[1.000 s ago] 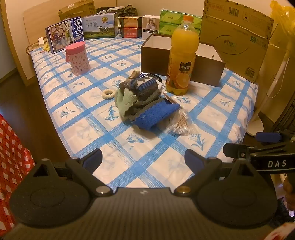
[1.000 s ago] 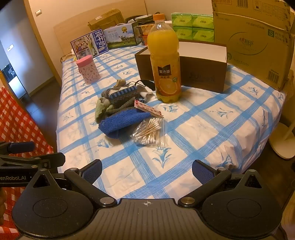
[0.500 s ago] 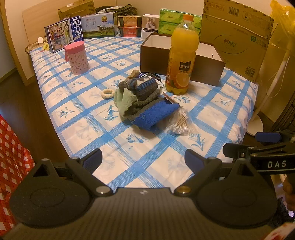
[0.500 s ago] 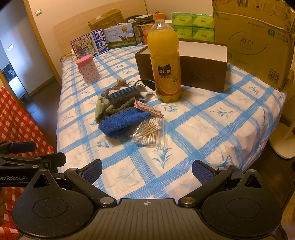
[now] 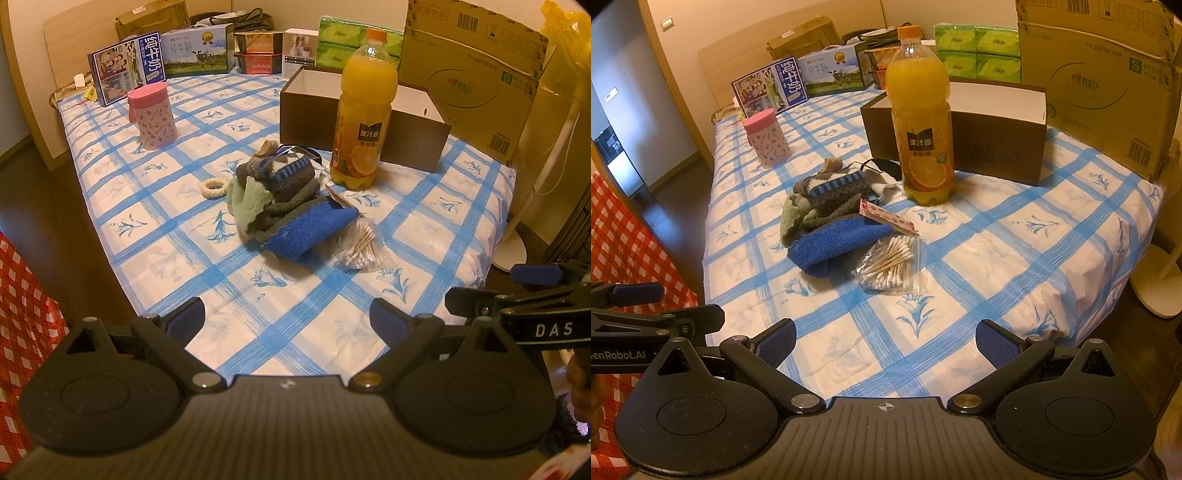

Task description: Organize soft objects

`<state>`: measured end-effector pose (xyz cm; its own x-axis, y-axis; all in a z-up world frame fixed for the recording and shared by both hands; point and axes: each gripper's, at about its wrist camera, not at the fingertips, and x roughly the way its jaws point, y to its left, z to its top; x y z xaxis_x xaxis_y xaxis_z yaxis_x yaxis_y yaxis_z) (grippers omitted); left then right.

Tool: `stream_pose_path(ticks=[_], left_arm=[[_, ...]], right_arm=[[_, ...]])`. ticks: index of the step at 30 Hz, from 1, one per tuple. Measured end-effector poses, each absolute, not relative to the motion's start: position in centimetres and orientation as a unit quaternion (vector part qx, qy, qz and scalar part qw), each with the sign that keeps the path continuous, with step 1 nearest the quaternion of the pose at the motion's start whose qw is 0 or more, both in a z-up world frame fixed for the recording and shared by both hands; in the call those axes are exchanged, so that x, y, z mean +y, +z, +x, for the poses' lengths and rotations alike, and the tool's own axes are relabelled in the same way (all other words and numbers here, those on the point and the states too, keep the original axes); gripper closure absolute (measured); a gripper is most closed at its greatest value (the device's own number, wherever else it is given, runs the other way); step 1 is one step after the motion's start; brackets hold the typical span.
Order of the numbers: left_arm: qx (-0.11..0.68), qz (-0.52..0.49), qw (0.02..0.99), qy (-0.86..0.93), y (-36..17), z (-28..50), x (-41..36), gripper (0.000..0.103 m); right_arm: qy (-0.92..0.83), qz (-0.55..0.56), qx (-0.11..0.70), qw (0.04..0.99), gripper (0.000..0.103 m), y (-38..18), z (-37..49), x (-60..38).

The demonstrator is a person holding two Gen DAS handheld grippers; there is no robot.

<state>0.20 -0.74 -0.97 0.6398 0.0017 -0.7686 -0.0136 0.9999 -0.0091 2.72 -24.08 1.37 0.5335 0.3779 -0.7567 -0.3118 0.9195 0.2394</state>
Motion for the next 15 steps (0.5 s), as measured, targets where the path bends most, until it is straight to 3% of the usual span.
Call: stream_pose_path(ticks=[15], left_arm=[[0.425,-0.008,0.905,0.003,-0.85,0.25,-0.64,0.008]], right_arm=[[0.197,0.037,0.440,0.875,0.000,1.52,2.71,-23.92]])
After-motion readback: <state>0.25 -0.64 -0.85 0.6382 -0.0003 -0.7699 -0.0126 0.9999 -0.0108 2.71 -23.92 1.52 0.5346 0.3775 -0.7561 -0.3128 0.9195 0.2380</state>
